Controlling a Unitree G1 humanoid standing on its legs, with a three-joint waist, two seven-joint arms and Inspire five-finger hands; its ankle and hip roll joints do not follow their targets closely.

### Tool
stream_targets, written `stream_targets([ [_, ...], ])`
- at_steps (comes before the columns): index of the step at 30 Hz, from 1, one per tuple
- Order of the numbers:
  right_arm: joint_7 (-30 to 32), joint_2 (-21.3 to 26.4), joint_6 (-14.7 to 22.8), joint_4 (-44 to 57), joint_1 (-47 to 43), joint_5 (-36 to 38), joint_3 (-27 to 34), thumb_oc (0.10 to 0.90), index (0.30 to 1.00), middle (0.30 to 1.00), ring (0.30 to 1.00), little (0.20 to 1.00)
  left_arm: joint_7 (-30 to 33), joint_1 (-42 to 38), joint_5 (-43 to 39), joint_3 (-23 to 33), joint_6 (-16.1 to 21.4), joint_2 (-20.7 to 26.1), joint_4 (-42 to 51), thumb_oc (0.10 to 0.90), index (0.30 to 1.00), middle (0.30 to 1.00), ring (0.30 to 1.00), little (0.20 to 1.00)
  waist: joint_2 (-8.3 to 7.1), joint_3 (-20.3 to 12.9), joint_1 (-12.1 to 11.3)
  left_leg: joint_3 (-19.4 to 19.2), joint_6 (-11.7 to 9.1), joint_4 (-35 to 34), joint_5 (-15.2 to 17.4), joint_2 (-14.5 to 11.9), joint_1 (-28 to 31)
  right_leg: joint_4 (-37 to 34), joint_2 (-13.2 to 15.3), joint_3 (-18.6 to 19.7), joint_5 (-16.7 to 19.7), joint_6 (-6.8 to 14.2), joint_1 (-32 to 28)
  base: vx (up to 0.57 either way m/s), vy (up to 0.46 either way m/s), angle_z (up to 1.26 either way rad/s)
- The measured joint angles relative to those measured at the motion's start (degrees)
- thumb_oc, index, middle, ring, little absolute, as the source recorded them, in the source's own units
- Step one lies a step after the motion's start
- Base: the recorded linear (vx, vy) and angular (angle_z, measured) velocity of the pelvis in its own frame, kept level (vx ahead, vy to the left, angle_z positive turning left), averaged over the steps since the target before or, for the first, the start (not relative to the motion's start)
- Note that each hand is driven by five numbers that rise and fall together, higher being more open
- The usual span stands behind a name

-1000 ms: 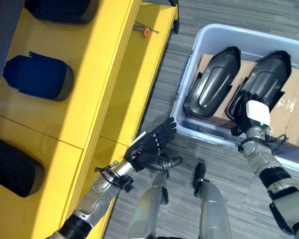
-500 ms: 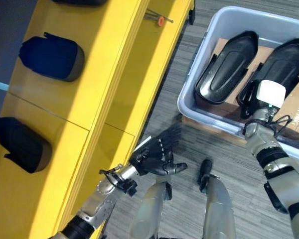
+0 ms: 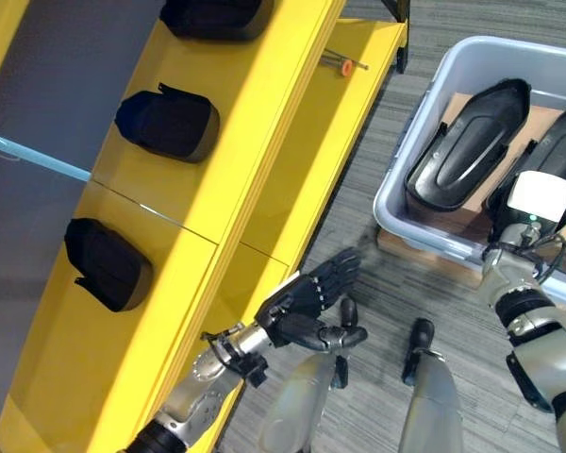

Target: Move parts from the plastic box to the shelf.

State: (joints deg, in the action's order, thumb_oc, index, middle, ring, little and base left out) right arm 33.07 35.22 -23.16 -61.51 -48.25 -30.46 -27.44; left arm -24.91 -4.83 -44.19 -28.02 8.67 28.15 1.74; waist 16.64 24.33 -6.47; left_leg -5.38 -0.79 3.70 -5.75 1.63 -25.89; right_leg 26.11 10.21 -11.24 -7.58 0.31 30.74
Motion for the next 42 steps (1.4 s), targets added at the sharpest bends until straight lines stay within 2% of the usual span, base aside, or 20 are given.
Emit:
stream_targets([
  [1, 0.27, -0.32, 1.21, 0.21, 1.55, -0.51, -0.18, 0.400, 0.300, 0.300, 0.300, 0.300, -0.87, 0.41, -0.31, 0.74, -0.09, 0.03, 0.04, 0.900, 1.000, 1.000, 1.000, 1.000, -0.24, 0.12, 0.25, -0.28, 0.86, -0.90, -2.46, -0.18, 2.03, -0.97, -0.60, 0.44, 2.11, 0.75, -1.83, 0.02, -0.010, -0.16],
  [2, 0.27, -0.70, 1.84, 0.45, 2.28, -1.04, -0.60, 0.400, 0.300, 0.300, 0.300, 0.300, -0.93, 0.72, -0.48, 1.10, -0.08, -0.03, 0.07, 0.900, 1.000, 1.000, 1.000, 1.000, -0.38, 0.15, 0.33, -0.34, 1.24, -1.11, -3.35, -0.44, 2.68, -1.22, -0.86, 0.61, 1.96, 0.85, -2.51, 0.01, -0.031, -0.31],
  [4, 0.29, -1.48, 2.95, 2.97, 4.75, -1.63, -1.93, 0.400, 0.300, 0.300, 0.300, 0.300, -1.12, 0.77, -0.51, 2.00, -0.09, 0.09, 0.08, 0.900, 1.000, 1.000, 1.000, 1.000, -1.84, 0.44, 0.85, -0.50, 1.43, -1.49, -3.46, -0.76, 4.41, -2.49, -1.96, 1.40, 2.04, 0.99, -4.16, 0.00, -0.046, -0.31],
  [6, 1.66, -2.33, 5.41, 9.33, 10.27, -2.31, -3.48, 0.400, 0.300, 0.300, 0.300, 0.300, -2.19, -0.75, -0.49, 4.20, -0.10, 0.16, 0.08, 0.900, 1.000, 1.000, 1.000, 1.000, -5.27, 1.95, 3.40, -0.63, 2.38, -3.19, -4.41, -1.68, 8.05, -5.98, -3.45, 1.27, 3.60, 1.00, -8.73, 0.01, -0.061, -0.18],
  [8, 1.68, -2.55, 5.72, 12.13, 12.21, -2.09, -3.70, 0.400, 0.300, 0.300, 0.300, 0.300, -2.30, -1.97, -0.49, 5.10, -0.08, 0.17, 0.12, 0.900, 1.000, 1.000, 1.000, 1.000, -6.71, 2.53, 4.15, -0.70, 2.71, -3.33, -4.09, -2.05, 9.35, -7.69, -4.04, 1.30, 3.93, 1.05, -10.60, 0.05, -0.067, -0.15],
  [9, 0.59, -1.82, 5.09, 20.18, 14.97, -0.97, -3.42, 0.400, 0.300, 0.300, 0.300, 0.300, -2.27, -1.57, -0.41, 7.19, -0.10, 0.19, 0.92, 0.900, 1.000, 1.000, 1.000, 1.000, -8.35, 3.38, 4.61, -1.37, 2.71, -3.58, -3.65, -2.57, 10.97, -9.36, -4.77, 1.51, 4.60, 1.03, -12.55, 0.06, -0.017, -0.29],
  [11, -0.60, -1.38, 5.77, 27.92, 18.99, -0.96, -2.76, 0.400, 0.300, 0.300, 0.300, 0.300, -1.87, -0.20, -0.36, 9.49, -0.07, 0.70, 0.85, 0.900, 1.000, 1.000, 1.000, 1.000, -11.33, 5.19, 5.35, -2.14, 2.18, -4.11, -2.77, -3.40, 15.64, -12.38, -5.95, 2.61, 5.47, 0.69, -17.68, 0.06, 0.003, -0.33],
  [12, -0.77, -1.46, 5.85, 30.04, 20.43, -0.98, -2.67, 0.400, 0.300, 0.300, 0.300, 0.300, -1.87, 0.04, -0.31, 10.18, -0.14, 0.88, 0.86, 0.900, 1.000, 1.000, 1.000, 1.000, -12.01, 5.42, 5.37, -2.29, 2.21, -4.31, -2.59, -3.51, 16.89, -13.26, -5.94, 2.71, 5.66, 0.86, -19.33, 0.11, 0.021, -0.20],
  [13, 0.43, -1.50, 6.41, 34.86, 25.82, -2.64, -0.31, 0.400, 0.300, 0.300, 0.300, 0.300, -1.90, 1.48, -0.32, 10.50, -0.07, 2.41, 0.90, 0.900, 1.000, 1.000, 1.000, 1.000, -13.90, 4.85, 6.40, -2.27, 1.44, -5.74, -1.83, -4.05, 20.56, -17.45, -6.79, 2.80, 6.63, 0.99, -24.21, 0.18, 0.041, -0.20],
  [16, -0.35, 1.09, 9.15, 50.98, 36.51, -5.12, 10.38, 0.400, 0.300, 0.300, 0.300, 0.300, -1.88, 5.83, -0.10, 13.26, -0.11, 2.44, 2.79, 0.900, 1.000, 1.000, 1.000, 1.000, -15.35, 4.11, 8.15, -4.15, 1.26, -8.27, -1.06, -4.08, 25.46, -23.78, -7.51, 4.68, 9.33, 1.54, -29.95, 0.23, 0.029, -0.29],
  [18, -1.53, 1.19, 11.28, 55.63, 40.32, -5.35, 14.15, 0.400, 0.300, 0.300, 0.300, 0.300, -2.10, 7.71, -0.19, 15.17, -0.29, 2.10, 3.78, 0.900, 1.000, 1.000, 1.000, 1.000, -16.37, 3.49, 8.62, -4.92, 1.22, -8.28, -0.45, -4.12, 27.15, -25.45, -7.64, 5.44, 9.82, 1.46, -32.08, 0.16, 0.009, -0.24],
  [23, -4.20, 1.14, 17.78, 62.01, 46.12, -3.07, 20.73, 0.400, 0.300, 0.300, 0.300, 0.300, -2.37, 8.32, -0.41, 17.65, -1.35, 1.60, 4.76, 0.900, 1.000, 1.000, 1.000, 1.000, -18.54, -1.80, 9.76, -5.68, 1.17, -8.28, 0.12, -4.26, 28.25, -28.01, -7.89, 6.10, 10.48, 1.40, -34.03, 0.06, 0.001, -0.09],
  [27, -5.61, 1.09, 20.45, 63.84, 47.74, -3.01, 22.17, 0.400, 0.300, 0.300, 0.300, 0.300, -3.22, 8.62, -0.46, 17.69, -1.98, 0.54, 5.61, 0.900, 1.000, 1.000, 1.000, 1.000, -18.68, -5.38, 10.83, -5.80, 1.11, -8.28, 0.33, -4.28, 28.44, -29.70, -7.92, 6.20, 11.08, 1.41, -35.01, -0.02, -0.046, -0.02],
  [29, -8.24, 1.13, 24.33, 67.56, 49.05, -2.53, 22.18, 0.400, 0.300, 0.300, 0.300, 0.300, -3.39, 9.66, -0.46, 17.61, -3.07, -0.19, 5.68, 0.900, 1.000, 1.000, 1.000, 1.000, -17.87, -6.46, 11.08, -6.04, 0.93, -8.29, 0.22, -4.54, 28.89, -31.02, -8.10, 6.47, 11.94, 1.25, -35.98, -0.12, -0.145, -0.07],
  [31, -9.00, 1.12, 25.25, 68.36, 49.64, -2.52, 21.49, 0.400, 0.300, 0.300, 0.300, 0.300, -3.36, 10.78, -0.56, 17.61, -3.33, -0.38, 5.67, 0.900, 1.000, 1.000, 1.000, 1.000, -17.30, -6.79, 11.06, -6.06, 0.78, -8.30, 0.16, -4.59, 28.84, -31.04, -8.22, 6.36, 11.97, 1.26, -35.86, -0.13, -0.148, -0.01],
  [35, -10.12, 1.70, 26.17, 68.58, 50.06, -0.84, 19.42, 0.400, 0.300, 0.300, 0.300, 0.300, -1.72, 16.90, -0.64, 17.63, -2.63, -1.78, 5.48, 0.900, 1.000, 1.000, 1.000, 1.000, -14.66, -8.14, 9.78, -5.22, 0.60, -8.27, -0.63, -4.73, 27.72, -31.06, -8.46, 5.96, 11.95, 1.15, -35.16, -0.16, -0.061, 0.12],
  [37, -10.61, 3.43, 26.57, 68.64, 50.65, -0.84, 19.19, 0.400, 0.300, 0.300, 0.300, 0.300, -1.78, 18.85, -0.67, 17.78, -1.50, -2.58, 5.27, 0.900, 1.000, 1.000, 1.000, 1.000, -13.15, -8.23, 9.32, -4.38, 0.39, -8.50, -1.34, -4.62, 25.84, -31.01, -8.15, 3.23, 12.42, 0.78, -34.88, -0.21, 0.084, 0.47],
  [38, -10.62, 4.10, 26.53, 68.63, 51.03, -0.85, 19.26, 0.400, 0.300, 0.300, 0.300, 0.300, -1.98, 18.68, -0.74, 17.54, -1.20, -2.54, 4.86, 0.900, 1.000, 1.000, 1.000, 1.000, -12.72, -8.21, 9.85, -4.96, 0.21, -8.54, -0.61, -4.77, 25.27, -31.02, -7.91, 1.25, 12.35, 0.75, -34.99, -0.12, 0.103, 0.85],
  [40, -10.68, 4.54, 26.48, 68.61, 51.98, -0.77, 19.31, 0.400, 0.300, 0.300, 0.300, 0.300, -2.16, 18.00, -1.76, 17.36, -1.06, -2.44, 4.50, 0.900, 1.000, 1.000, 1.000, 1.000, -12.55, -8.25, 9.62, -10.14, 0.42, -8.19, 0.19, -6.02, 25.04, -30.96, -6.97, -0.97, 12.27, 0.37, -34.77, -0.16, 0.162, 0.69],
  [42, -10.68, 4.31, 26.72, 68.59, 52.17, 0.35, 19.16, 0.400, 0.300, 0.300, 0.300, 0.300, -2.24, 17.47, -2.85, 17.16, -0.46, -2.27, 4.23, 0.900, 1.000, 1.000, 1.000, 1.000, -13.99, -7.76, 9.20, -12.75, 1.45, -3.76, 3.23, -6.61, 24.25, -30.84, -4.67, -1.80, 12.45, 0.24, -34.79, -0.15, 0.213, 0.26],
])
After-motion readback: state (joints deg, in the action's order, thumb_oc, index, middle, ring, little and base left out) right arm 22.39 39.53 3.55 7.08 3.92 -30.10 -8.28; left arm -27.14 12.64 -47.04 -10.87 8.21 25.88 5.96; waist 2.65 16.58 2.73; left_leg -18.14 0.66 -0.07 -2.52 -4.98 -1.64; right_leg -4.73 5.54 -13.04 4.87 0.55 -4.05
